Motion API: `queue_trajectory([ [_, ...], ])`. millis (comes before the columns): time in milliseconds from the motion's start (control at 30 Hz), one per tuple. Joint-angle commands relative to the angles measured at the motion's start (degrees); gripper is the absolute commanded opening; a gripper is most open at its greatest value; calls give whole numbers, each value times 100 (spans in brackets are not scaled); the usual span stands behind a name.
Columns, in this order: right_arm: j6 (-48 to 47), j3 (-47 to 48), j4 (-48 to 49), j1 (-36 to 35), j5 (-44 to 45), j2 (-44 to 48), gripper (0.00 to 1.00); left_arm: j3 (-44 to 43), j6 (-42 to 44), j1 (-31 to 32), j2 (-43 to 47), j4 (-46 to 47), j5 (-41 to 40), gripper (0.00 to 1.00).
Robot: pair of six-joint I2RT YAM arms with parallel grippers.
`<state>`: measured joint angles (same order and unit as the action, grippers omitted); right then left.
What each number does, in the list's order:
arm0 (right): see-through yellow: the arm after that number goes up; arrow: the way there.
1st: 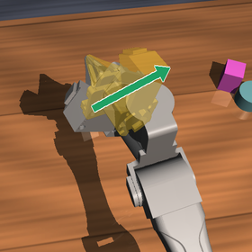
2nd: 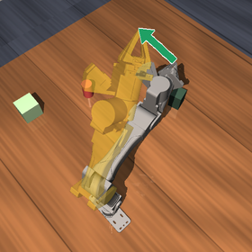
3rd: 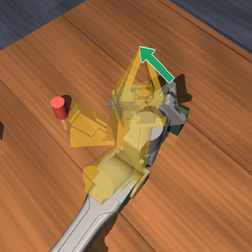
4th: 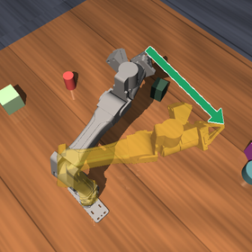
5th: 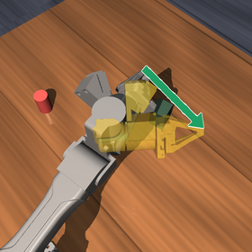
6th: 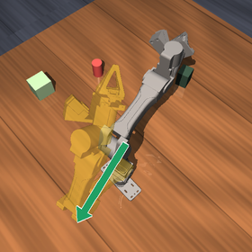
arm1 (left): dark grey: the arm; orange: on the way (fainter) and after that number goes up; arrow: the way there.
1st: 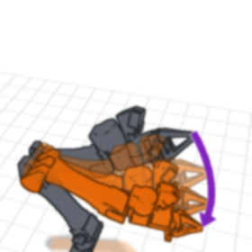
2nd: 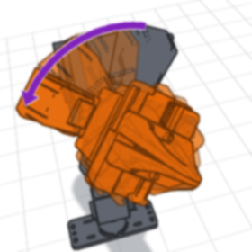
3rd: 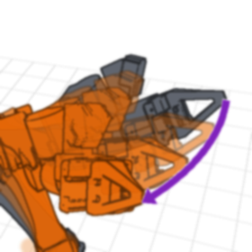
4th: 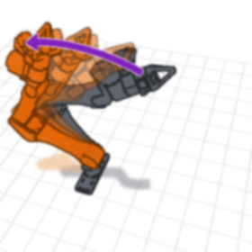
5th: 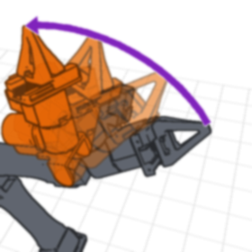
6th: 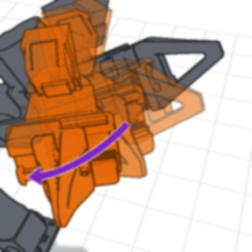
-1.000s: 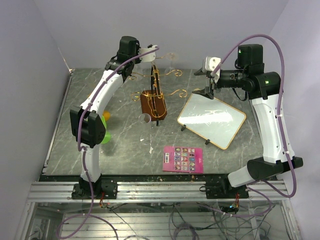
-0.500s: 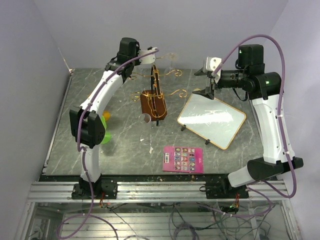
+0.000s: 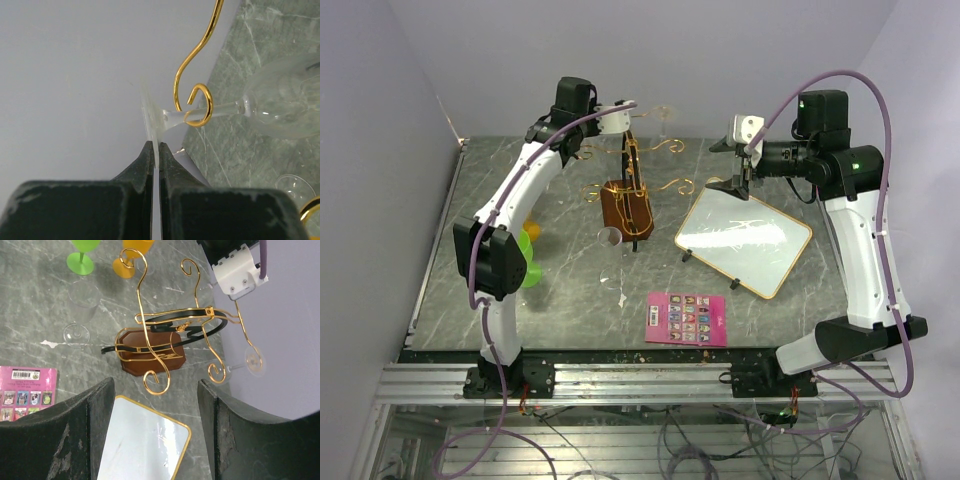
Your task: Place the wine glass upside down on the wine glass rack
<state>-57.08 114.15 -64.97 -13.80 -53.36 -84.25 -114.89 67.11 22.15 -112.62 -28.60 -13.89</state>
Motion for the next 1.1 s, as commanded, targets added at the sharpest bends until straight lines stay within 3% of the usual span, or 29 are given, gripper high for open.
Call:
queue_trajectory([
  [0, -49, -43, -33, 47, -69, 130, 66, -192, -68, -9, 113, 148, 277, 7],
  [567, -92, -77, -42, 69, -56, 124, 67, -281, -233, -11, -134, -189, 663, 7],
  [1067, -154, -186, -51, 102, -51, 181, 67, -261, -396, -9, -77, -365, 923, 26],
])
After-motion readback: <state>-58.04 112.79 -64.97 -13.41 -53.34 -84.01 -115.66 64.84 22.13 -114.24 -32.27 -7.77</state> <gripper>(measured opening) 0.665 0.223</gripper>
